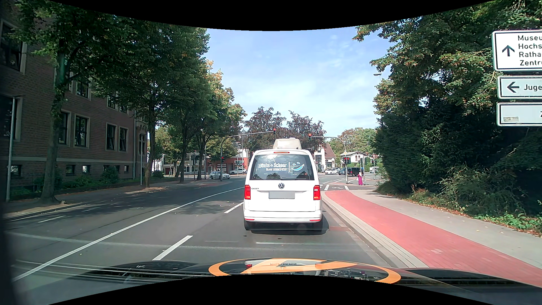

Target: Follow the waypoints while adhering to traffic rules and regulations

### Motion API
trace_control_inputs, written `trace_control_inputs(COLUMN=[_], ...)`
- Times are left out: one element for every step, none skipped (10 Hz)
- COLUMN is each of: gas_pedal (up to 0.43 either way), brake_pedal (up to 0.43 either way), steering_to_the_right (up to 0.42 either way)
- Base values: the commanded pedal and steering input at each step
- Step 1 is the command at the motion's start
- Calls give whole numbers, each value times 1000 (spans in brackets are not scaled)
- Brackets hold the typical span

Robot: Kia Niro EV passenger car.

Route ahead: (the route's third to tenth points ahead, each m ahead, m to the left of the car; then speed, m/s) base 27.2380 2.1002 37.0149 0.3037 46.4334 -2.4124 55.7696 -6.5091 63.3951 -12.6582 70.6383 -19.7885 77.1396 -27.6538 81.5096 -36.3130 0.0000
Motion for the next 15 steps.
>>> trace_control_inputs(gas_pedal=[0, 0, 0, 0, 0, 0, 0, 0, 0, 0, 0, 0, 0, 0, 0], brake_pedal=[183, 183, 183, 183, 183, 183, 183, 183, 183, 183, 183, 183, 183, 183, 183], steering_to_the_right=[1, 1, 1, 1, 1, 1, 1, 1, 1, 1, 1, 1, 1, 1, 1])
